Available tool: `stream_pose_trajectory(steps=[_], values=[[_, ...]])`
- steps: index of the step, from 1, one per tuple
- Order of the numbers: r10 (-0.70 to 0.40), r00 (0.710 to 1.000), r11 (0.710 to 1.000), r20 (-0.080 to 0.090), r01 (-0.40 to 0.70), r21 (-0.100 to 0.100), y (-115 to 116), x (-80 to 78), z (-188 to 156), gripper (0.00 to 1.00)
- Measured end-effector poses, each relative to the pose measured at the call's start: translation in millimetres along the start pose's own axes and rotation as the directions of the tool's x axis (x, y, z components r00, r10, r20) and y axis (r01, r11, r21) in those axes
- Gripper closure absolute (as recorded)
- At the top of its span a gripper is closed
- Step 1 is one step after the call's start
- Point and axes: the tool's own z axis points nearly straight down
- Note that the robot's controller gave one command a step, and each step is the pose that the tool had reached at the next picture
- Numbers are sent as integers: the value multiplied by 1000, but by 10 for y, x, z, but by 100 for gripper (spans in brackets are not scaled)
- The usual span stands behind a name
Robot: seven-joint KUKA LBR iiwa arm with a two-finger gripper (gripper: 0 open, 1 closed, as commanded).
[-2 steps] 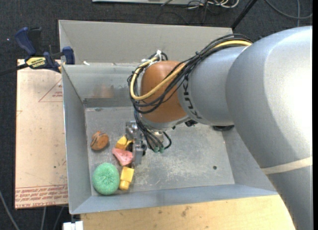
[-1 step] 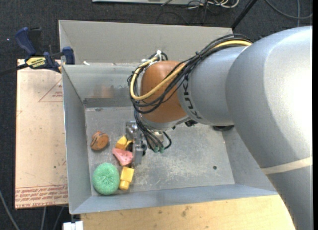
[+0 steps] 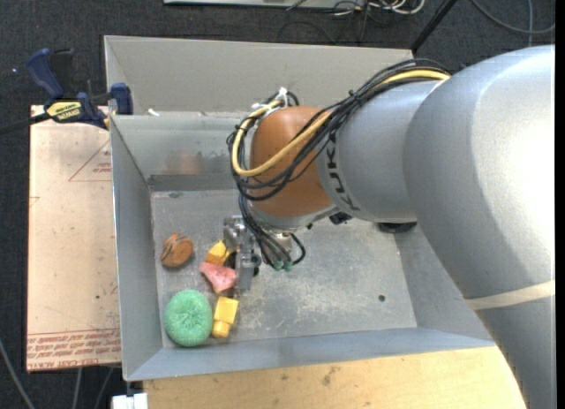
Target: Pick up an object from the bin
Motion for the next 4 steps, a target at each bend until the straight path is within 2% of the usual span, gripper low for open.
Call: stream_pose_trajectory(steps=[4], values=[[0,1000,1000,-2,0,2,-2,1,-571,100]])
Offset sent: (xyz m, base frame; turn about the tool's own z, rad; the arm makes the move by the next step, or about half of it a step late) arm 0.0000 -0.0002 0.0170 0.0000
